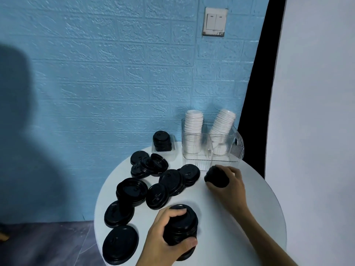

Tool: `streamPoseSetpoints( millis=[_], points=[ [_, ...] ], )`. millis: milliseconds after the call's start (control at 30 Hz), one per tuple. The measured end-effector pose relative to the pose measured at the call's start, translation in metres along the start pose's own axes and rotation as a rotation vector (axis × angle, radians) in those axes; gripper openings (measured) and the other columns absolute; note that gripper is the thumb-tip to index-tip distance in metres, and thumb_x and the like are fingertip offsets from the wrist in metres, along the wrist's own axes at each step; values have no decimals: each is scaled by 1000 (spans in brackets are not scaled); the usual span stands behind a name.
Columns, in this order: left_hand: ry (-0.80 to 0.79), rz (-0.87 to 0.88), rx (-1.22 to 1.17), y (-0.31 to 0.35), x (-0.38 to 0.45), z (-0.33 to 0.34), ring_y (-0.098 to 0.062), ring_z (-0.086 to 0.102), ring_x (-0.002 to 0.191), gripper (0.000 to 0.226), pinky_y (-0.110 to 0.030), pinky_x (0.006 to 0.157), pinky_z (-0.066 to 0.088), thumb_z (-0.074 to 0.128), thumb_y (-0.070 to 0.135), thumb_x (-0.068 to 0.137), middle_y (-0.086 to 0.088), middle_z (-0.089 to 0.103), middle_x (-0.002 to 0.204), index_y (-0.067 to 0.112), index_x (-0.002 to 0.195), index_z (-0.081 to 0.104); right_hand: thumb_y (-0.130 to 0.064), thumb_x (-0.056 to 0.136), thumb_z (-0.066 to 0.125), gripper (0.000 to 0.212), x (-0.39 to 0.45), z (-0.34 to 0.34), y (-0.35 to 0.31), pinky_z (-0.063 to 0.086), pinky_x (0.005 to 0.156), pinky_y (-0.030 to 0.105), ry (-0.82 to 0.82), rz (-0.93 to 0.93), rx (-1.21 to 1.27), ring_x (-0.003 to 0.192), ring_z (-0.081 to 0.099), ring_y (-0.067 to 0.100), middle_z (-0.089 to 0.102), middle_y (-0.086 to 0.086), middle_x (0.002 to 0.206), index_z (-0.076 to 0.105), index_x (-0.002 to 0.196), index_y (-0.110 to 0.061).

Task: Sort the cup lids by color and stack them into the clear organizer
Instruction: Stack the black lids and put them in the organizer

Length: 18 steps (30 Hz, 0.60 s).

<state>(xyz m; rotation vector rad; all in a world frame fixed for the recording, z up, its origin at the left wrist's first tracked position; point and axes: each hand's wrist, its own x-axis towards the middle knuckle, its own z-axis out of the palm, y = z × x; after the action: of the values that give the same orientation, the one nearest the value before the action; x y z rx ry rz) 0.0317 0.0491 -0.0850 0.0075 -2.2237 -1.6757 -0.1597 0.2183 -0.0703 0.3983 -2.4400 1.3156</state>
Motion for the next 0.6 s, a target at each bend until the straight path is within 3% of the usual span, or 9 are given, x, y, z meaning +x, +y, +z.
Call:
streamPoseSetpoints(
  millis=[67, 200, 300, 400, 600],
  points=[
    [18, 22, 9, 0, 0, -1, -5, 55, 128, 52, -16, 102, 43, 85, 45, 63, 23, 55, 131, 49, 111, 66, -25, 69, 92, 61, -16, -18, -20, 51, 96, 29, -14, -46, 177, 108, 58, 6, 52, -10, 124, 64, 122, -37],
    [18, -3, -34, 4, -1, -3, -5, 55, 127, 50, -22, 103, 43, 80, 45, 68, 22, 55, 130, 48, 115, 62, -26, 68, 90, 64, -62, -31, -68, 55, 93, 28, -297, -256, 382, 120, 58, 12, 53, -13, 128, 63, 124, -43],
    [8, -44, -107, 8, -3, -4, -10, 63, 116, 72, -23, 94, 49, 83, 39, 66, 18, 63, 119, 49, 125, 42, -27, 68, 88, 64, -79, -26, -83, 50, 100, 25, -385, -340, 358, 124, 56, 16, 52, -11, 131, 63, 126, -38],
    [56, -19, -94, 5, -4, -4, -14, 64, 118, 92, -27, 96, 51, 85, 33, 66, 19, 63, 120, 46, 135, 25, -24, 66, 87, 63, -88, -19, -86, 46, 101, 20, -439, -376, 294, 126, 55, 11, 50, -14, 132, 62, 122, -37],
    [42, 0, -96, 2, -2, -3, -8, 63, 120, 98, -19, 94, 51, 84, 15, 70, 28, 58, 125, 48, 143, 28, -32, 71, 83, 58, -90, -16, -86, 46, 103, 17, -521, -340, 260, 130, 50, 3, 44, -23, 138, 62, 123, -40]
  ],
)
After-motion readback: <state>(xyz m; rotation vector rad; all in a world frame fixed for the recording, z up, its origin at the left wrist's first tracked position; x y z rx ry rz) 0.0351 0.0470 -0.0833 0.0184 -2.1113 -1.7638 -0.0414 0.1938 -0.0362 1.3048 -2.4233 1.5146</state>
